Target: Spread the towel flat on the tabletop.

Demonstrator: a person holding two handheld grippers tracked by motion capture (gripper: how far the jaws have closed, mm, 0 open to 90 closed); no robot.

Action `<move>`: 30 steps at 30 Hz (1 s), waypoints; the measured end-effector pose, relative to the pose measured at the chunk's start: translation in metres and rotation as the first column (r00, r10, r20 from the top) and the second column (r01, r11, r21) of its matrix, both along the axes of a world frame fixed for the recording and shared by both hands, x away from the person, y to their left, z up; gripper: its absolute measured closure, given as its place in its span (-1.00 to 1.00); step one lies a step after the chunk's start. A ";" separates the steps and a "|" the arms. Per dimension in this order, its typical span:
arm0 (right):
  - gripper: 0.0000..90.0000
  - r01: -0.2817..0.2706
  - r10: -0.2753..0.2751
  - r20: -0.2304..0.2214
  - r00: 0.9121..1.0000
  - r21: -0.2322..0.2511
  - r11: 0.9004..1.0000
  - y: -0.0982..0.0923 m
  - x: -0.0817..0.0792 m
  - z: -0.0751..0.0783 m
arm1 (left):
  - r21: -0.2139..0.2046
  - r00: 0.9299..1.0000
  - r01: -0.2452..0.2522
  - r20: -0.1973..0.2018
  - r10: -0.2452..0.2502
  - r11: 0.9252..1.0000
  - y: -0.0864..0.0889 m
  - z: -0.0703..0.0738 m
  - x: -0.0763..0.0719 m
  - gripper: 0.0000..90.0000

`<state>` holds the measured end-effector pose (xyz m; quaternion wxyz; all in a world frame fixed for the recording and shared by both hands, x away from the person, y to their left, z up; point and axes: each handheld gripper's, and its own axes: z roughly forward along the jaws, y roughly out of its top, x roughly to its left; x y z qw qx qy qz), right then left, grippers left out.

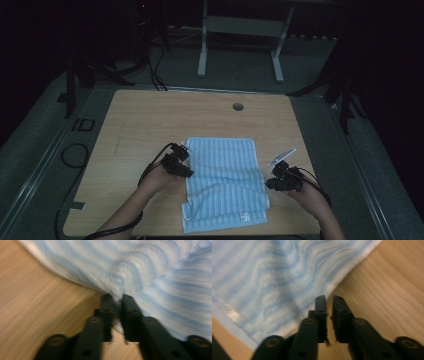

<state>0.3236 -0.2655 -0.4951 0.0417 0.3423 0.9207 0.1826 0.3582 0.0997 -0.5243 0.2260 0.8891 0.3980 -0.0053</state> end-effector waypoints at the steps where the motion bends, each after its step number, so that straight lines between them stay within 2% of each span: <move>1: 0.65 0.004 -0.004 0.001 1.000 -0.015 1.000 0.001 0.000 0.000 | -0.004 1.000 -0.013 0.016 0.013 1.000 0.002 0.002 -0.001 0.48; 2: 0.65 0.010 -0.010 0.006 1.000 0.001 1.000 0.000 0.002 0.002 | -0.013 0.998 -0.032 0.051 0.033 0.999 0.004 0.008 -0.001 0.39; 4: 0.66 0.026 -0.028 0.036 0.999 0.047 0.999 -0.002 0.005 0.010 | -0.032 0.996 -0.036 0.085 0.039 0.999 0.006 0.017 -0.002 0.30; 7: 0.93 0.061 -0.069 0.091 0.993 0.088 0.994 0.001 0.015 0.026 | -0.046 0.994 -0.015 0.105 0.020 0.999 -0.001 0.028 -0.005 0.29; 9: 0.99 0.050 -0.058 0.088 0.994 0.094 0.994 0.010 0.022 0.028 | -0.039 0.995 0.011 0.102 -0.007 0.999 -0.010 0.030 -0.008 0.29; 10: 0.99 0.045 -0.053 0.089 0.995 0.086 0.995 0.014 0.024 0.027 | -0.034 0.995 0.035 0.093 -0.032 0.999 -0.016 0.028 -0.010 0.29; 14: 0.99 0.017 -0.021 0.067 0.998 0.052 0.998 0.036 0.031 0.013 | -0.017 0.996 0.078 0.047 -0.077 0.997 -0.026 0.014 -0.014 0.23; 16: 0.98 0.007 -0.009 0.044 0.999 0.043 0.999 0.043 0.032 0.004 | 0.000 0.996 0.084 0.037 -0.084 0.996 -0.027 0.007 -0.015 0.23; 19: 0.98 0.001 -0.001 0.026 1.000 0.004 1.000 0.049 0.034 -0.011 | 0.012 0.996 0.083 0.017 -0.083 0.997 -0.025 -0.001 -0.011 0.23; 21: 0.97 0.009 -0.008 0.016 1.000 -0.013 1.000 0.049 0.037 -0.018 | -0.006 0.997 0.073 0.015 -0.073 0.997 -0.024 -0.003 -0.008 0.21; 23: 0.97 0.018 -0.017 0.008 1.000 -0.035 0.999 0.050 0.041 -0.026 | -0.003 0.997 0.073 0.020 -0.072 0.997 -0.024 -0.003 -0.003 0.21; 30: 0.96 0.063 -0.063 0.006 0.998 -0.015 0.998 0.045 0.056 -0.027 | 0.013 0.997 0.055 0.046 -0.055 0.998 -0.030 -0.003 0.021 0.17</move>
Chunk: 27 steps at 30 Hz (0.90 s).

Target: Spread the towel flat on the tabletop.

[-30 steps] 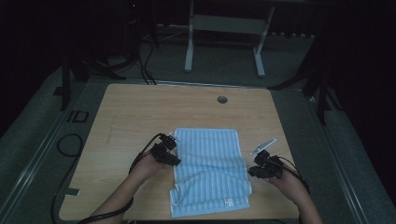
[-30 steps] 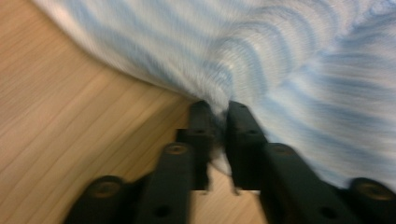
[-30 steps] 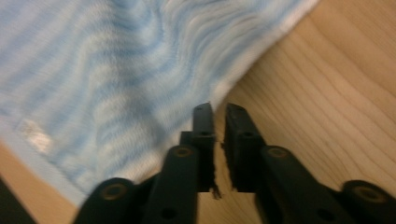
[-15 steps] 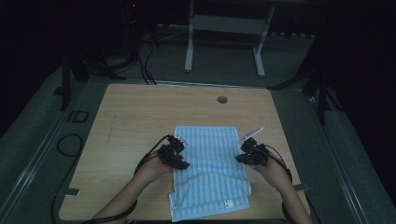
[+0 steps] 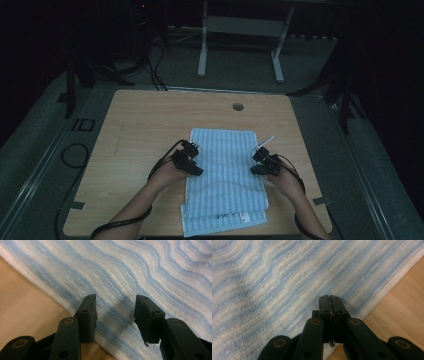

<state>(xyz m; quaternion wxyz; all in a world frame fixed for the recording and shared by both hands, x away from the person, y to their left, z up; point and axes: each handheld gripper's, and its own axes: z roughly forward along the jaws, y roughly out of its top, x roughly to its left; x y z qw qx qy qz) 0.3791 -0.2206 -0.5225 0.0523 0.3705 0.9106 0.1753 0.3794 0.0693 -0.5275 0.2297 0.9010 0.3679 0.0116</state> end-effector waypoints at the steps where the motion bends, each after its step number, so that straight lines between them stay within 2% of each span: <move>1: 0.96 0.008 -0.008 -0.002 1.000 0.004 1.000 -0.001 0.004 0.000 | 0.004 1.000 -0.003 0.003 0.003 1.000 -0.001 0.000 0.003 0.17; 9: 0.95 0.057 -0.056 -0.023 0.998 0.025 0.998 -0.006 0.029 0.000 | 0.022 0.999 -0.032 0.017 0.032 0.999 -0.010 0.000 0.034 0.13; 15: 0.95 0.082 -0.082 -0.023 0.996 0.010 0.997 -0.007 0.050 0.001 | 0.017 0.998 -0.052 0.019 0.052 0.998 -0.012 0.000 0.052 0.12; 19: 0.91 0.108 -0.107 -0.037 0.994 0.013 0.994 -0.007 0.065 0.001 | 0.037 0.997 -0.071 0.028 0.070 0.997 -0.015 0.000 0.062 0.09; 20: 0.91 0.119 -0.118 -0.039 0.992 0.014 0.993 -0.007 0.067 0.001 | 0.058 0.996 -0.079 0.042 0.076 0.995 -0.017 0.000 0.065 0.09; 23: 0.85 0.126 -0.126 -0.028 0.992 0.021 0.992 -0.005 0.072 0.001 | 0.063 0.996 -0.089 0.038 0.087 0.994 -0.019 0.002 0.066 0.05; 26: 0.83 0.102 -0.101 -0.036 0.994 0.040 0.994 -0.002 0.066 0.004 | 0.002 0.998 -0.053 0.037 0.052 0.999 -0.019 0.010 0.055 0.05; 27: 0.83 0.092 -0.091 -0.031 0.995 0.047 0.995 -0.001 0.061 0.005 | 0.000 0.998 -0.034 0.044 0.034 0.999 -0.020 0.012 0.052 0.05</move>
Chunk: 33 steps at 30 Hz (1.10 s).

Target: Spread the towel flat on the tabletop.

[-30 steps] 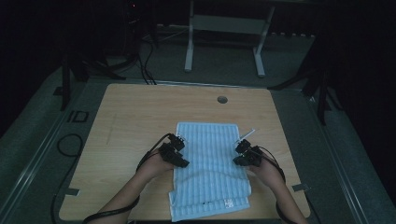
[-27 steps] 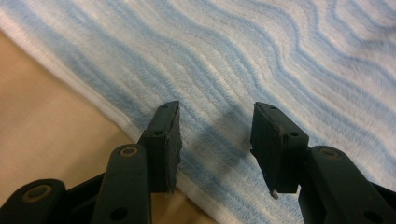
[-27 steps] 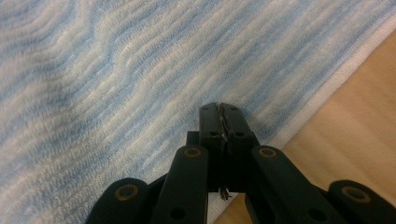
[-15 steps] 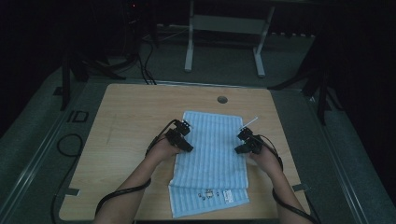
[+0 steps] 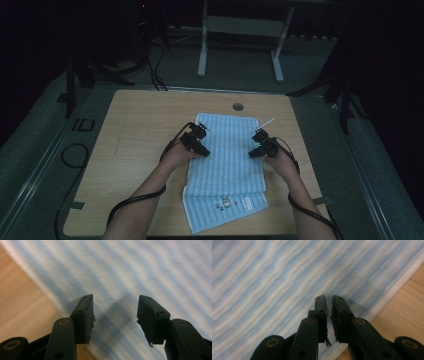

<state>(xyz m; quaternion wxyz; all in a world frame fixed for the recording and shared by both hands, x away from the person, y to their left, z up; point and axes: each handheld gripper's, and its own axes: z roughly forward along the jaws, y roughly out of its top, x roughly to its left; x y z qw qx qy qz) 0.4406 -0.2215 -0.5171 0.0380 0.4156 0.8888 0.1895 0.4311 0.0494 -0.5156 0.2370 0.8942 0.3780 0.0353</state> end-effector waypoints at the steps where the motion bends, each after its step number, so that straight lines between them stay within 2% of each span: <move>1: 0.83 -0.007 0.007 0.005 1.000 -0.002 1.000 0.000 -0.004 0.002 | 0.002 1.000 0.021 0.005 -0.021 1.000 -0.001 0.003 -0.007 0.05; 5: 0.83 -0.054 0.054 0.030 0.998 0.026 0.998 -0.005 -0.032 0.012 | -0.006 0.996 0.086 0.011 -0.086 0.996 0.000 0.010 -0.028 0.02; 6: 0.83 -0.069 0.068 0.046 0.997 0.038 0.997 -0.009 -0.047 0.017 | -0.010 0.996 0.091 0.012 -0.091 0.996 0.000 0.011 -0.030 0.02; 7: 0.87 -0.080 0.078 0.048 0.996 0.045 0.996 -0.011 -0.055 0.019 | -0.013 0.995 0.097 0.013 -0.097 0.995 0.002 0.012 -0.032 0.02; 8: 0.92 -0.095 0.092 0.056 0.994 0.053 0.994 -0.014 -0.066 0.022 | -0.020 0.996 0.092 0.012 -0.092 0.996 0.002 0.011 -0.032 0.02; 11: 0.99 -0.144 0.141 0.063 0.988 0.046 0.989 -0.020 -0.095 0.024 | -0.005 0.997 0.074 0.004 -0.074 0.997 0.006 0.006 -0.030 0.02; 12: 0.99 -0.159 0.155 0.059 0.986 0.061 0.985 -0.024 -0.108 0.024 | -0.006 0.998 0.069 0.003 -0.069 0.998 0.006 0.005 -0.030 0.02; 16: 0.99 -0.207 0.205 0.041 0.978 0.061 0.976 -0.027 -0.138 0.016 | 0.000 0.998 0.061 -0.005 -0.061 0.998 0.006 -0.001 -0.027 -0.01; 20: 0.99 -0.219 0.218 0.017 0.976 0.054 0.974 -0.027 -0.149 0.002 | 0.003 0.998 0.055 -0.007 -0.055 0.999 0.005 -0.006 -0.023 -0.01; 24: 0.99 -0.215 0.215 0.007 0.977 0.016 0.976 -0.025 -0.154 -0.007 | 0.016 0.999 0.041 -0.018 -0.041 0.999 0.005 -0.011 -0.018 -0.01; 29: 0.99 -0.206 0.206 0.024 0.978 0.003 0.978 -0.024 -0.167 -0.008 | 0.005 0.999 0.033 -0.013 -0.033 0.999 0.006 -0.013 -0.017 -0.02; 33: 0.99 -0.209 0.208 0.038 0.977 0.019 0.978 -0.026 -0.189 -0.009 | 0.006 1.000 0.029 -0.011 -0.029 1.000 0.005 -0.013 -0.017 -0.02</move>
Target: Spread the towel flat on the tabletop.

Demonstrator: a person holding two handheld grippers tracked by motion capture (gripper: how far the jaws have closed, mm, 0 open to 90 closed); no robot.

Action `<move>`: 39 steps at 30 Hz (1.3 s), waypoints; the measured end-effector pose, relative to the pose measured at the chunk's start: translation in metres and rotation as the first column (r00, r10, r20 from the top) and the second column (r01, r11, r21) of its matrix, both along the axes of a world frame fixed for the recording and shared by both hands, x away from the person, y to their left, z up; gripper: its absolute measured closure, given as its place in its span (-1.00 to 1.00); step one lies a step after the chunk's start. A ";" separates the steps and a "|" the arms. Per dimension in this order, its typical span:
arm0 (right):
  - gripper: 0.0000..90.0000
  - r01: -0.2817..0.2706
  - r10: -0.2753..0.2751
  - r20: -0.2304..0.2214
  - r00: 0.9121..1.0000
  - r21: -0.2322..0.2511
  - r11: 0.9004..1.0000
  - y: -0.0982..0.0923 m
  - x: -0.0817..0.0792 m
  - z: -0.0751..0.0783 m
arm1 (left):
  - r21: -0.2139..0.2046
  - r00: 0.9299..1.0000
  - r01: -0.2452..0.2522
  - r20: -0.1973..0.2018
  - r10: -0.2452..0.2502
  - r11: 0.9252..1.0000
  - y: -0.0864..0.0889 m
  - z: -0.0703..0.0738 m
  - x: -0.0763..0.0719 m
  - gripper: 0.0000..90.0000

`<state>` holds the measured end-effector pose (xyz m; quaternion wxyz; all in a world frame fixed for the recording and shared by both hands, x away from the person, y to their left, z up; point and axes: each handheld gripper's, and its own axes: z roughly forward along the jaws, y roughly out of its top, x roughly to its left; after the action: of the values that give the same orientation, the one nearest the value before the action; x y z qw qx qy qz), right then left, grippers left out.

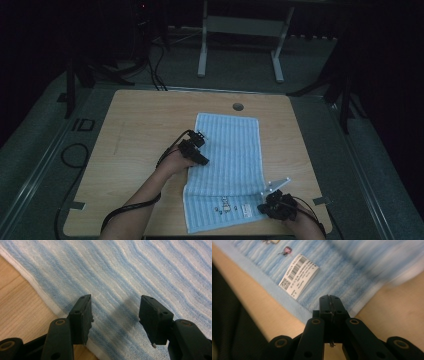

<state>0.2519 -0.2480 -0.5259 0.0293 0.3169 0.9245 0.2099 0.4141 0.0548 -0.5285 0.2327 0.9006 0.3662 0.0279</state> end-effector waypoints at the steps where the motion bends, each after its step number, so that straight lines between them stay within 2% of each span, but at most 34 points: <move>1: 0.99 0.000 0.000 0.001 1.000 0.003 1.000 0.000 -0.005 0.000 | 0.000 1.000 -0.001 0.000 0.001 1.000 0.000 0.000 0.000 -0.02; 3: 0.98 -0.003 0.003 0.008 1.000 0.000 1.000 -0.001 -0.015 0.000 | 0.004 1.000 -0.002 0.002 0.002 1.000 -0.001 0.000 0.001 -0.02; 5: 0.98 -0.007 0.007 0.005 1.000 0.002 1.000 -0.001 -0.019 0.000 | 0.008 1.000 -0.004 0.006 0.003 1.000 -0.002 0.000 0.001 -0.02; 6: 0.96 -0.017 0.017 -0.006 1.000 0.004 1.000 -0.001 -0.028 0.000 | 0.008 1.000 -0.004 0.007 0.004 1.000 -0.002 0.000 0.001 -0.02; 10: 0.96 -0.036 0.036 -0.028 0.999 0.016 0.999 -0.001 -0.045 0.000 | 0.006 1.000 -0.003 0.007 0.003 1.000 -0.002 0.000 0.001 -0.03; 14: 0.92 -0.086 0.088 -0.082 0.993 0.026 0.996 0.000 -0.057 0.000 | 0.010 1.000 -0.001 0.014 0.001 1.000 -0.002 0.000 -0.001 -0.06; 16: 0.92 -0.105 0.107 -0.070 0.992 0.035 0.994 -0.001 -0.058 0.002 | 0.010 1.000 0.001 0.017 -0.001 1.000 -0.001 0.000 -0.002 -0.07; 21: 0.92 -0.045 0.044 0.011 0.999 0.019 0.999 -0.010 -0.035 0.017 | 0.009 0.999 0.036 0.037 -0.036 0.999 0.001 0.009 -0.016 -0.07; 22: 0.92 -0.045 0.044 0.011 0.999 0.019 0.999 -0.010 -0.035 0.017 | 0.009 0.999 0.036 0.037 -0.036 0.999 0.001 0.009 -0.016 -0.07; 23: 0.92 -0.035 0.035 0.024 0.999 0.014 0.999 -0.010 -0.029 0.020 | 0.001 0.998 0.047 0.048 -0.047 0.999 0.004 0.013 -0.024 -0.07; 24: 0.91 -0.015 0.016 0.066 0.998 -0.019 1.000 -0.009 -0.014 0.025 | 0.003 0.997 0.053 0.051 -0.053 0.999 0.006 0.014 -0.027 -0.07; 26: 0.91 0.008 -0.006 0.084 0.996 -0.027 1.000 -0.007 0.000 0.027 | -0.006 0.996 0.063 0.059 -0.063 0.998 0.009 0.016 -0.036 -0.07; 29: 0.86 0.014 -0.010 0.098 0.995 -0.035 0.999 -0.002 0.016 0.028 | -0.031 0.995 0.078 0.068 -0.076 0.996 0.013 0.016 -0.048 -0.09; 34: 0.82 0.032 -0.029 0.119 0.992 -0.017 0.999 0.006 0.040 0.031 | -0.049 0.992 0.103 0.072 -0.099 0.994 0.017 0.014 -0.065 -0.13; 35: 0.81 0.030 -0.028 0.114 0.993 -0.010 1.000 0.010 0.049 0.029 | -0.041 0.992 0.107 0.077 -0.104 0.993 0.018 0.013 -0.067 -0.13; 37: 0.81 0.036 -0.035 0.111 0.993 -0.008 0.999 0.012 0.054 0.027 | -0.022 0.991 0.113 0.079 -0.111 0.993 0.017 0.010 -0.071 -0.13; 39: 0.81 0.040 -0.038 0.098 0.994 -0.013 0.999 0.014 0.064 0.020 | -0.014 0.992 0.111 0.064 -0.110 0.994 0.018 0.006 -0.074 -0.12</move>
<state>0.3154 -0.2337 -0.5059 0.0808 0.3242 0.9171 0.2177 0.3398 0.0728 -0.5225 0.2531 0.9161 0.3084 0.0403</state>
